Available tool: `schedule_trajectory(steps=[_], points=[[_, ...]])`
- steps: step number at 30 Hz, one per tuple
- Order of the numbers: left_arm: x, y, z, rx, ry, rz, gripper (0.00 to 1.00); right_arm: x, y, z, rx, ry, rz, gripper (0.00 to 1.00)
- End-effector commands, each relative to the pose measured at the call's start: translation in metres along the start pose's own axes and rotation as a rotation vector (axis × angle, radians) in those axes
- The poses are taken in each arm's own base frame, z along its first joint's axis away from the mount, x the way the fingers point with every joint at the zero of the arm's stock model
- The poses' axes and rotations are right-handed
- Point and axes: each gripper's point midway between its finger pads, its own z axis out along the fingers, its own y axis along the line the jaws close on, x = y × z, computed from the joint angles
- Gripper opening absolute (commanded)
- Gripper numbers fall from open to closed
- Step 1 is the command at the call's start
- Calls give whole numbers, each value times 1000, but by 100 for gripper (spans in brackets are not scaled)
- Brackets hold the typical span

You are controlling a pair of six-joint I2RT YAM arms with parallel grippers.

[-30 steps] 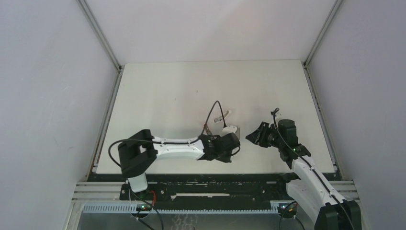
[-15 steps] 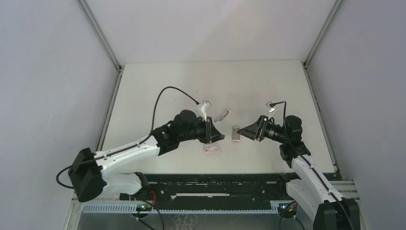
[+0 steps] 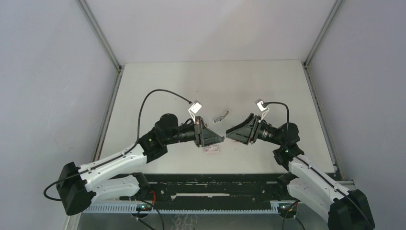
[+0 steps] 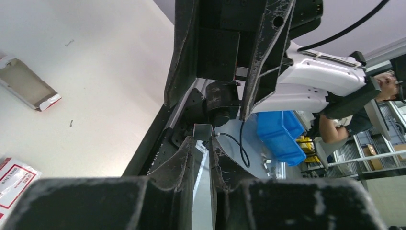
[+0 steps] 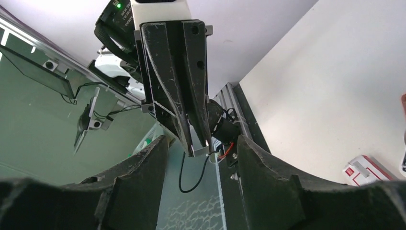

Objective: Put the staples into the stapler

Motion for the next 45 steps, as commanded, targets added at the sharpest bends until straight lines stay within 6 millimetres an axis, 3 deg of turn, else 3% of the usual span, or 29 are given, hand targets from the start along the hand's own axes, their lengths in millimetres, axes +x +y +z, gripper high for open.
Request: schedule_trajectory(steps=[1,24,33,45], points=[[-12,-27,-10,113,-46,23,18,-14,24,8,-75,-51,-52,54],[-14,-39,-16,166,-63,17,18,-3,52,15,-187,-17,-58,29],[-12,-41,-18,179,-65,10,17,-6,57,14,-195,-36,-64,34],[-15,-45,-19,195,-74,10,17,-4,58,15,-206,-25,-67,31]])
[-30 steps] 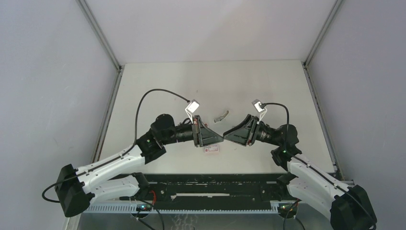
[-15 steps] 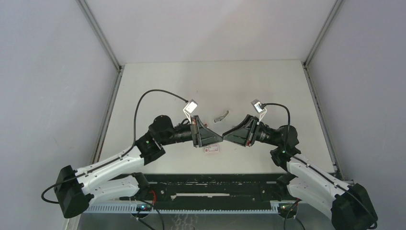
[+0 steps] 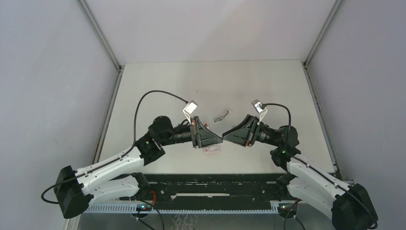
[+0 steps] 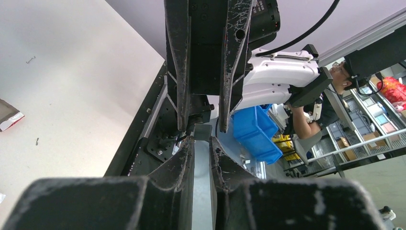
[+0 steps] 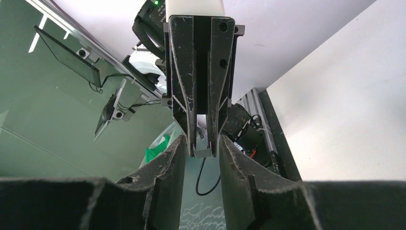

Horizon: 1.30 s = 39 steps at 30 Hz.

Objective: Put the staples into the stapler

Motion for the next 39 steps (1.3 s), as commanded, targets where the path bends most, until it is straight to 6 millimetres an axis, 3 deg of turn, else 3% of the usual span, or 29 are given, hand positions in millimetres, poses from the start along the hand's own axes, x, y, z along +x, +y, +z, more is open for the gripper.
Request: schedule_trajectory(steps=[1,8,20,23,27,31,36,39], points=[[-8,-13,-4,52,-32,17,17,-10,20,4,-61,-24,-54,30],[-8,-13,-4,54,-37,13,17,-10,21,4,-65,-24,-56,20],[-10,-14,-3,61,-46,5,19,-10,22,5,-66,-26,-60,12],[-10,-13,-2,58,-50,5,29,-11,20,4,-59,-27,-62,11],[-13,-8,-5,50,-76,11,57,-13,12,-1,-25,-25,-82,9],[-23,16,-18,-29,-140,30,69,-18,-15,-16,114,-34,-96,9],[-42,81,-29,-342,-128,147,72,-20,-64,-42,388,-12,-179,10],[-62,107,-22,-478,-91,234,72,-21,-95,-58,557,10,-199,10]])
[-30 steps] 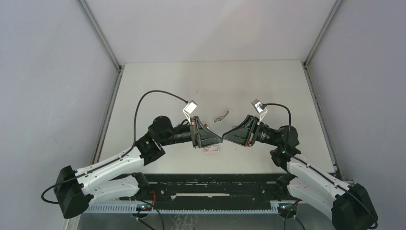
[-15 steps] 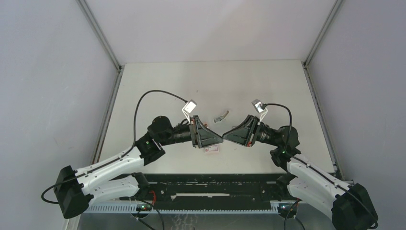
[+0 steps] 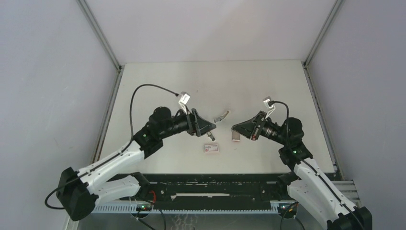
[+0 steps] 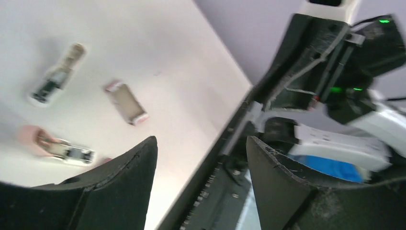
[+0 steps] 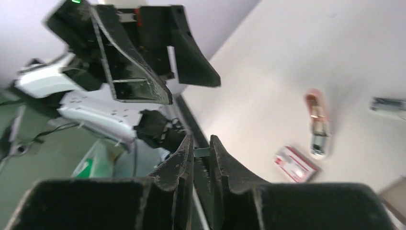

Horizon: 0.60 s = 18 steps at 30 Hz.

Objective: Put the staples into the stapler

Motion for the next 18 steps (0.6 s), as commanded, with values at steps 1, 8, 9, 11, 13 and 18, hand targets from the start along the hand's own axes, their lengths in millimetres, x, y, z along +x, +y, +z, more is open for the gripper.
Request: schedule_trajectory(steps=[1,8,9,11,13,18], points=[[-28,44,24,-219,28,200,72,9,-56,-11,284,72,-87,11],[-51,114,84,-377,94,228,70,18,-105,-20,498,130,-84,12],[-52,124,93,-394,111,226,70,18,-109,-20,515,134,-86,12],[-51,142,109,-421,146,237,70,18,-117,-22,556,141,-93,12],[-47,160,121,-452,186,248,70,17,-125,-24,601,148,-101,13],[-31,195,139,-499,268,243,69,21,-141,-26,667,175,-105,14]])
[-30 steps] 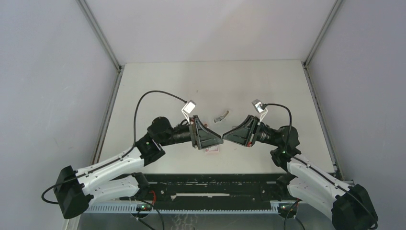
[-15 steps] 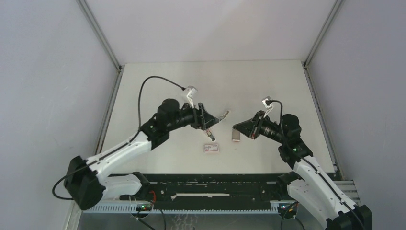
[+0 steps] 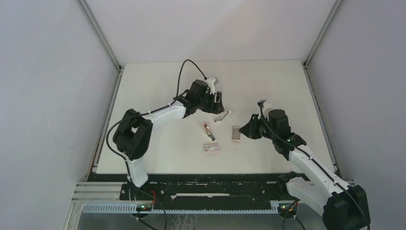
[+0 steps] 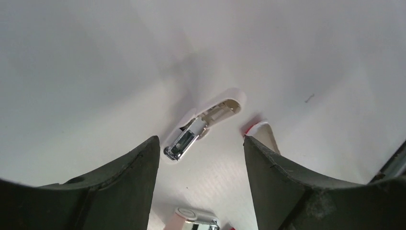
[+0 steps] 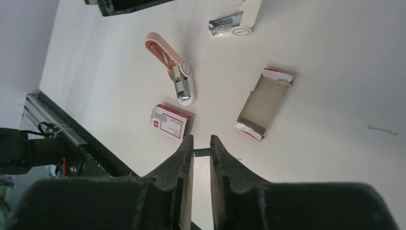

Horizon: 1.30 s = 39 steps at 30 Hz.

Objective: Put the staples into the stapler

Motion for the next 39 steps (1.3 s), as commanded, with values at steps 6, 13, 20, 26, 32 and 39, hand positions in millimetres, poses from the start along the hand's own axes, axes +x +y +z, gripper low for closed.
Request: schedule_trajectory(steps=[6,13,20,26,32,39], points=[[3,13,33,-1,65,52,69,-19,-14,8,94,-36,-60,15],[20,21,43,10,113,30,69,-19,-14,9,93,-37,-49,17],[34,18,50,51,147,13,69,-19,-12,9,90,-40,-42,17],[51,13,48,108,183,6,66,-20,-14,8,103,-44,-34,17],[71,-5,41,227,228,37,60,-18,-14,7,115,-44,-40,18],[95,-27,31,286,273,75,59,-18,-13,6,125,-50,-48,18]])
